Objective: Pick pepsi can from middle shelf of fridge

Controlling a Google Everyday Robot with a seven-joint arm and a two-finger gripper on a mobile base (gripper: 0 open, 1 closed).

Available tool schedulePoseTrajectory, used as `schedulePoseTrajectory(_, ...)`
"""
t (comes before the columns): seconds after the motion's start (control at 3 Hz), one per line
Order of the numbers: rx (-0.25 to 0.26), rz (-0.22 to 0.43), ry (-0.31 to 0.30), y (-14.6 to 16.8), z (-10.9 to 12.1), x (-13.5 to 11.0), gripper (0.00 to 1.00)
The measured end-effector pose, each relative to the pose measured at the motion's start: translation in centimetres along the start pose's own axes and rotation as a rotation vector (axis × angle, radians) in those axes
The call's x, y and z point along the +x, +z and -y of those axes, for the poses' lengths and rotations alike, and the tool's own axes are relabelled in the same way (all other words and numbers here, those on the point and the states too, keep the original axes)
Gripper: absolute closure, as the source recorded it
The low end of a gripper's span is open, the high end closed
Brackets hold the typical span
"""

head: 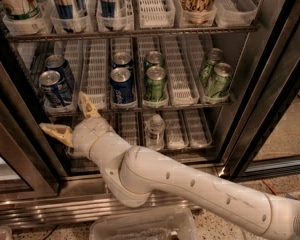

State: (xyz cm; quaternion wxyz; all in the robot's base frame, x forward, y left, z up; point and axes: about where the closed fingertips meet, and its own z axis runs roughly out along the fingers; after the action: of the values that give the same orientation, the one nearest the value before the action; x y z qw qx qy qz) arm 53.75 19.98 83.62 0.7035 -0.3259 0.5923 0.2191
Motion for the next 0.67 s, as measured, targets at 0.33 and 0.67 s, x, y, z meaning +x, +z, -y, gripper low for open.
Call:
schedulePoseTrajectory(0.33, 0.0, 0.0, 0.0, 0.0, 0.0, 0.0, 0.35)
schedulePoseTrajectory(0.67, 0.0, 0.0, 0.0, 0.0, 0.0, 0.0, 0.27)
